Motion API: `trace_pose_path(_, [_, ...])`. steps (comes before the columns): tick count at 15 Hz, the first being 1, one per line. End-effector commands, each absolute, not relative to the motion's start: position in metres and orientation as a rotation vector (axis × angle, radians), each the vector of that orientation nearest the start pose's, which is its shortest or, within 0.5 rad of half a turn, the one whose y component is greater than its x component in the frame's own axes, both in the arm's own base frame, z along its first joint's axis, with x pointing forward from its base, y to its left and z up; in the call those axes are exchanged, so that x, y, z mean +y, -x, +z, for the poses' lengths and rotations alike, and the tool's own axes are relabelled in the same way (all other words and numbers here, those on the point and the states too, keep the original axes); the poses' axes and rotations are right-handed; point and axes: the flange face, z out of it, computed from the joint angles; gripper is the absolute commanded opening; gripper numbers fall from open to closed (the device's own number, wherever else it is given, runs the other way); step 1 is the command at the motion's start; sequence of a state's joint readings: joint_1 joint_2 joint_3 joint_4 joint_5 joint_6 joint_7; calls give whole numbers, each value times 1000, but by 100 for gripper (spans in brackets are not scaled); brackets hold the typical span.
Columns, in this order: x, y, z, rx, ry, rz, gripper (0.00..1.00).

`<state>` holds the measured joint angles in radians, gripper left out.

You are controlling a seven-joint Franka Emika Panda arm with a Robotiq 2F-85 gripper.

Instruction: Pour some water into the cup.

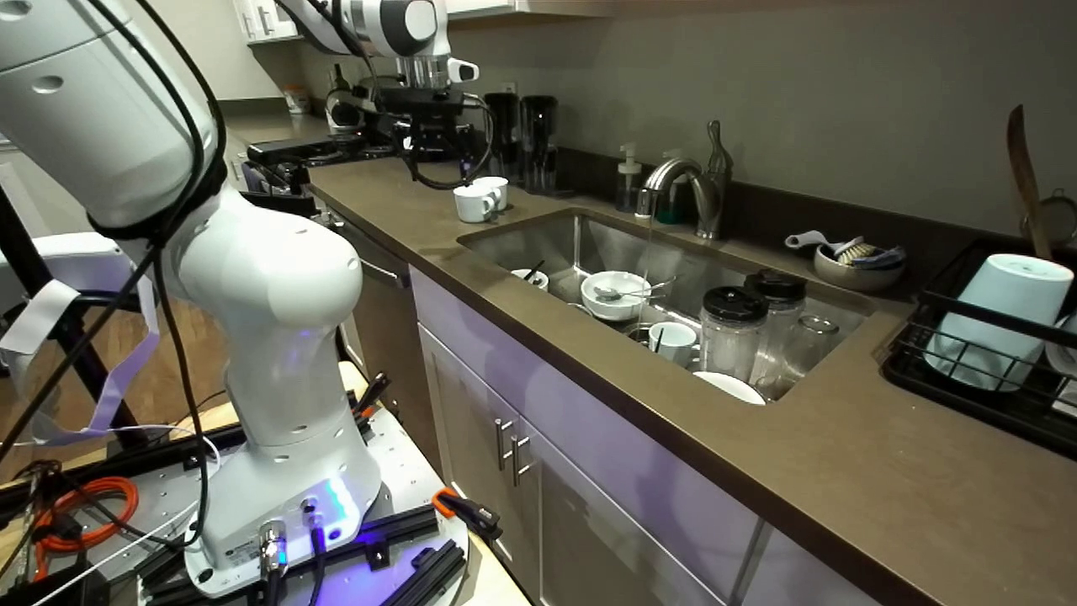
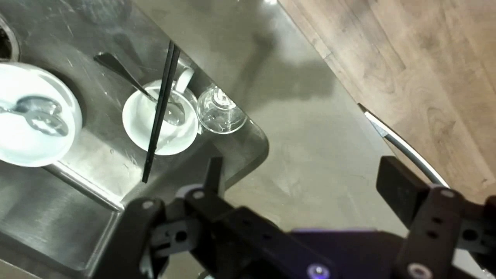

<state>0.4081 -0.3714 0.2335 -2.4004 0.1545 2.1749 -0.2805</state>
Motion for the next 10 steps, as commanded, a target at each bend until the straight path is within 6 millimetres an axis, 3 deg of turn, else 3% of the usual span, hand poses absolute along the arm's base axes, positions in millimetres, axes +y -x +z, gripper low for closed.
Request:
trace_pose_path(1, [290, -395, 459, -1503, 2702, -108, 100])
trace_pose_path(2, [293, -403, 459, -1569, 2658, -96, 100])
trace_pose_path(3, [287, -383, 458, -1438, 2720, -140, 100])
trace_pose_path(5, [291, -397, 455, -1499, 2678, -117, 100])
trace_pose_path(10, [297, -395, 446, -1745, 2562, -11, 100])
